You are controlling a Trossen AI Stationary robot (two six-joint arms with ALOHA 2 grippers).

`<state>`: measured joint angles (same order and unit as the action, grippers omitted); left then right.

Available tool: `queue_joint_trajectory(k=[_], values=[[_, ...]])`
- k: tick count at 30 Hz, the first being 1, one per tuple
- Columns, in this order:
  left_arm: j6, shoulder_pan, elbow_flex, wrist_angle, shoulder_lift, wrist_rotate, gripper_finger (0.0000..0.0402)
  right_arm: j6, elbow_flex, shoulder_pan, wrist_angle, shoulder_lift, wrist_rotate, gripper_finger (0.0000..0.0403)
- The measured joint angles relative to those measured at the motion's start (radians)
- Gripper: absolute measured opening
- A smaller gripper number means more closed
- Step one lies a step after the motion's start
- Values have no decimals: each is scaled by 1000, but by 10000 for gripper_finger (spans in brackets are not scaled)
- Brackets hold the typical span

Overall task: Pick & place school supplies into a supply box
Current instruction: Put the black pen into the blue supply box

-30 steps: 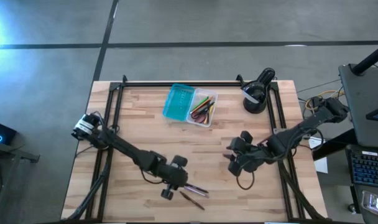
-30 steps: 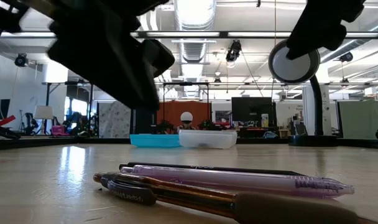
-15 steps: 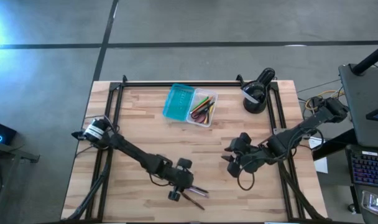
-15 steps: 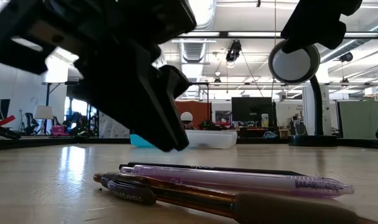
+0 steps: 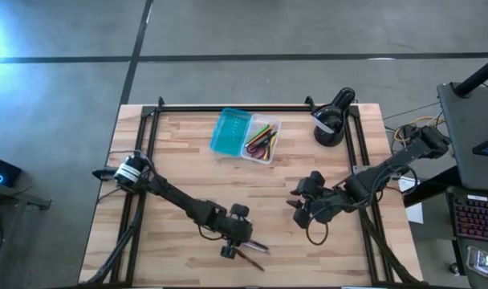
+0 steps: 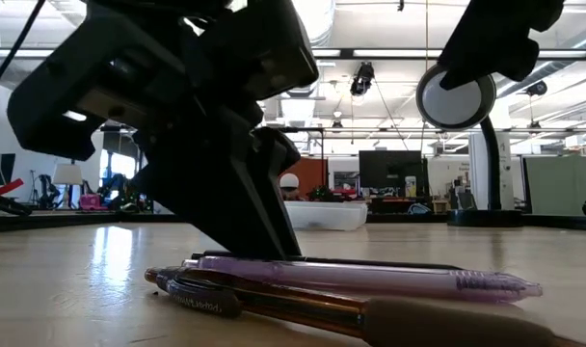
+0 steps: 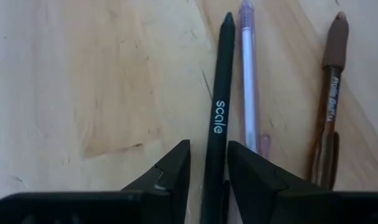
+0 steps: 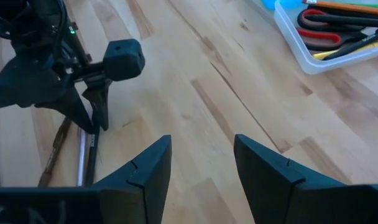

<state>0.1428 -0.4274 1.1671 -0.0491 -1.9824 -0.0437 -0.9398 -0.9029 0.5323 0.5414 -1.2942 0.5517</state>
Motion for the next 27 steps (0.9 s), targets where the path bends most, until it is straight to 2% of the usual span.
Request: queue_joint_trajectory(k=[9,18,21,24,27], values=[[20,9,-1,-25,-21,-15,87,-26,31,0,0,0,-1,166],[2,14,-2,-46,-25,-58,13,-54,62,0,1,0,-1,166],[100,34,2,-59,-23,-71,12,-53,62,0,1,0,-1,166],[276,74,5,-67,3,-71,12,-55,62,0,0,0,5,166],[481,141,3,-98,43,-145,12,-72,62,0,1,0,44,166]])
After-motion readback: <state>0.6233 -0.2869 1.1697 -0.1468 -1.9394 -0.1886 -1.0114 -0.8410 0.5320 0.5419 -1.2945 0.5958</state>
